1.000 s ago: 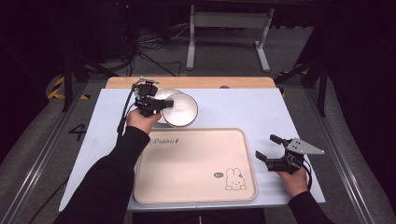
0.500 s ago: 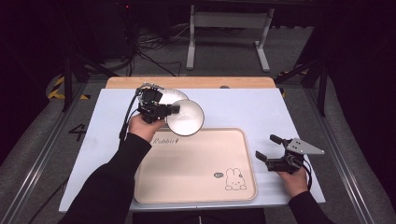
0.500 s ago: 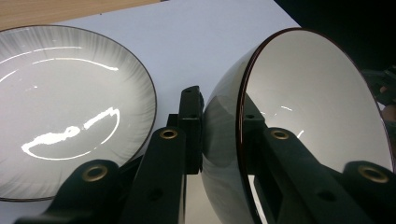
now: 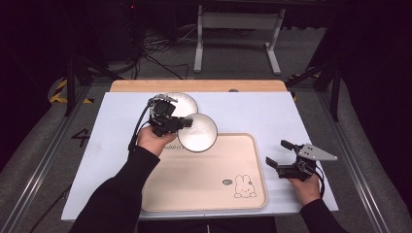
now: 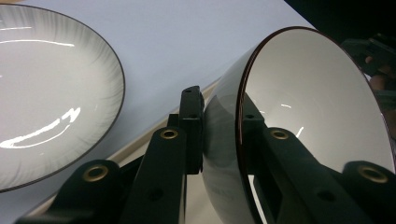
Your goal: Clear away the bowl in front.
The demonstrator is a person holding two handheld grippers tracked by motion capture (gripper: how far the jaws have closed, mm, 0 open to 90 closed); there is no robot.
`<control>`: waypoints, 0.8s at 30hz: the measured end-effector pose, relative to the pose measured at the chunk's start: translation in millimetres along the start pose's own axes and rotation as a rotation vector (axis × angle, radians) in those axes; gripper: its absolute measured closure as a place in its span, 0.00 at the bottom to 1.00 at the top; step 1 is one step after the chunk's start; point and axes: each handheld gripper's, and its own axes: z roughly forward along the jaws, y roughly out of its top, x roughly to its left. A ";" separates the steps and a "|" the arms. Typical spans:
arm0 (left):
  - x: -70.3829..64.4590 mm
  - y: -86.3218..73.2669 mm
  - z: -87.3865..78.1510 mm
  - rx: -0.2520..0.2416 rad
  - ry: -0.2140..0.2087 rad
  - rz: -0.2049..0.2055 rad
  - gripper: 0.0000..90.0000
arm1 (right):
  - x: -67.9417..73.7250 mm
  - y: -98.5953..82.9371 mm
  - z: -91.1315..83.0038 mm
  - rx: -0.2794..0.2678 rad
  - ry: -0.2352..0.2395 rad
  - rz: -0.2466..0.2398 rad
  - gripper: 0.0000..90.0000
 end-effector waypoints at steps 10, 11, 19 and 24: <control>-12.2 -7.0 -2.7 0.019 -0.061 0.043 0.87 | 0.0 0.0 0.0 0.000 0.000 0.000 0.07; -13.1 -7.2 -2.8 0.024 -0.062 0.048 0.87 | 0.0 0.0 0.0 0.000 0.000 0.000 0.07; -17.6 -10.2 2.9 0.069 -0.079 0.065 0.87 | 0.0 0.0 -0.3 0.000 0.001 0.002 0.07; -19.9 -11.1 9.9 0.108 -0.102 0.076 0.87 | -0.2 -0.1 -0.4 -0.001 0.002 0.003 0.07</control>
